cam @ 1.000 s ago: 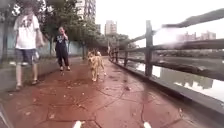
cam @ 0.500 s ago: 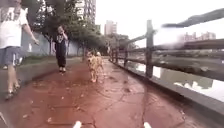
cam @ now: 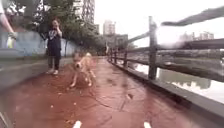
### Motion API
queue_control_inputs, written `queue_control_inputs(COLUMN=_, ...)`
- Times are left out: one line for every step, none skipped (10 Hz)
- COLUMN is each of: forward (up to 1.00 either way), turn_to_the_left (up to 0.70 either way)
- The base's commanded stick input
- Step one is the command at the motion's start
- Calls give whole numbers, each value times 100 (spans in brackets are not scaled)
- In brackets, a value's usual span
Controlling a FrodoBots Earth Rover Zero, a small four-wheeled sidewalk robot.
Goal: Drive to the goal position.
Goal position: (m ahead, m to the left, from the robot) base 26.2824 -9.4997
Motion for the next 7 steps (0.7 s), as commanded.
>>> queue_control_inputs(forward=0, turn_to_the_left=0)
queue_control_inputs(forward=0, turn_to_the_left=0)
queue_control_inputs(forward=0, turn_to_the_left=0)
queue_control_inputs(forward=0, turn_to_the_left=0)
queue_control_inputs(forward=0, turn_to_the_left=2)
queue_control_inputs(forward=0, turn_to_the_left=3)
queue_control_inputs(forward=0, turn_to_the_left=0)
